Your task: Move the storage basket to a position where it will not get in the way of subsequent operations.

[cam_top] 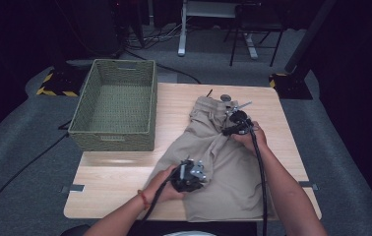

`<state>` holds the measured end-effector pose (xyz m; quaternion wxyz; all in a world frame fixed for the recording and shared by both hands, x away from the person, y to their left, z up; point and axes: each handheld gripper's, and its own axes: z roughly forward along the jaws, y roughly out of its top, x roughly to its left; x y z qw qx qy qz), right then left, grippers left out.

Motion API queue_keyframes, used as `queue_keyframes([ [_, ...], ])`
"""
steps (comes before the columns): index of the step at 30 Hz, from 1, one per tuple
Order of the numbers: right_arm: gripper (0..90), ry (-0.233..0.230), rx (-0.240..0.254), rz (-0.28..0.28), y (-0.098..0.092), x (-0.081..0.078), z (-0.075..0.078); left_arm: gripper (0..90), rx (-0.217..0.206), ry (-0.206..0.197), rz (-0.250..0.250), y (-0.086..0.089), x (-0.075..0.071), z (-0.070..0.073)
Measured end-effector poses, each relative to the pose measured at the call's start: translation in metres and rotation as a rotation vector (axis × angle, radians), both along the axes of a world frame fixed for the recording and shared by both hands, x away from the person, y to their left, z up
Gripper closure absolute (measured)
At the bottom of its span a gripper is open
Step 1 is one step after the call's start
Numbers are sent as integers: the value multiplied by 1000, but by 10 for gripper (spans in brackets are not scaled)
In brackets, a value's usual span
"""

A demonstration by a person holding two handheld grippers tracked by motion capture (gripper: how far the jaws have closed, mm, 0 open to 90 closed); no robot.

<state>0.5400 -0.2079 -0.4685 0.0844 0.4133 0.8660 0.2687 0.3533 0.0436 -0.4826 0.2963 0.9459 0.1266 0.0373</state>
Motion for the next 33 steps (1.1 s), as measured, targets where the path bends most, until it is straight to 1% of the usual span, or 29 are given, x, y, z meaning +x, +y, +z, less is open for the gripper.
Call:
queue_keyframes([
  [1,842,1,12,3,2,-1,0,892,12,-11,17,10,-1,1],
  [2,842,2,26,2,3,-3,0,892,28,-18,45,21,-2,2],
  [3,843,1,50,7,5,-6,1,892,41,-27,58,27,-3,3],
  [4,845,-8,62,7,6,-7,2,892,46,-38,67,34,-3,4],
  [5,847,-20,73,10,7,-9,3,892,19,-29,81,43,-2,8],
  [6,850,-33,89,7,8,-12,6,892,-8,-28,94,47,0,11],
  [7,852,-46,94,4,8,-13,9,892,-51,-23,108,53,1,19],
  [8,852,-66,106,3,8,-14,13,892,-74,-29,111,55,2,24],
  [9,853,-75,109,0,8,-15,16,892,-109,-39,114,56,2,32],
  [11,855,-101,130,-12,5,-15,25,892,-167,-63,102,54,2,50],
  [13,856,-124,154,-31,-1,-15,37,892,-199,-110,82,47,0,73],
  [14,856,-130,167,-39,-4,-15,42,892,-204,-124,72,46,0,81],
  [15,856,-137,172,-45,-6,-15,46,891,-231,-144,61,43,1,92],
  [16,856,-146,178,-51,-9,-15,51,891,-256,-156,55,40,1,105],
  [18,856,-162,182,-66,-16,-16,60,891,-292,-171,43,34,2,122],
  [20,856,-171,175,-76,-23,-16,68,891,-311,-203,15,22,1,136],
  [21,856,-179,167,-81,-27,-16,71,890,-321,-210,4,14,0,141],
  [22,856,-181,164,-89,-30,-16,73,890,-319,-219,-11,6,-1,145],
  [24,855,-186,164,-108,-38,-17,76,889,-310,-238,-41,-13,-5,147],
  [25,854,-181,156,-116,-43,-17,76,889,-311,-236,-58,-21,-5,146],
  [26,853,-174,136,-119,-46,-17,75,889,-315,-226,-67,-27,-6,144],
  [27,851,-173,126,-121,-49,-17,74,888,-320,-203,-80,-37,-6,138],
  [28,849,-172,102,-128,-53,-17,71,887,-317,-185,-91,-44,-6,133],
  [30,843,-163,68,-143,-58,-17,66,869,-301,-144,-124,-62,-9,116],
  [32,839,-153,49,-155,-65,-16,58,819,-284,-87,-154,-80,-13,95],
  [33,834,-148,37,-157,-68,-16,54,773,-275,-59,-163,-87,-16,84],
])
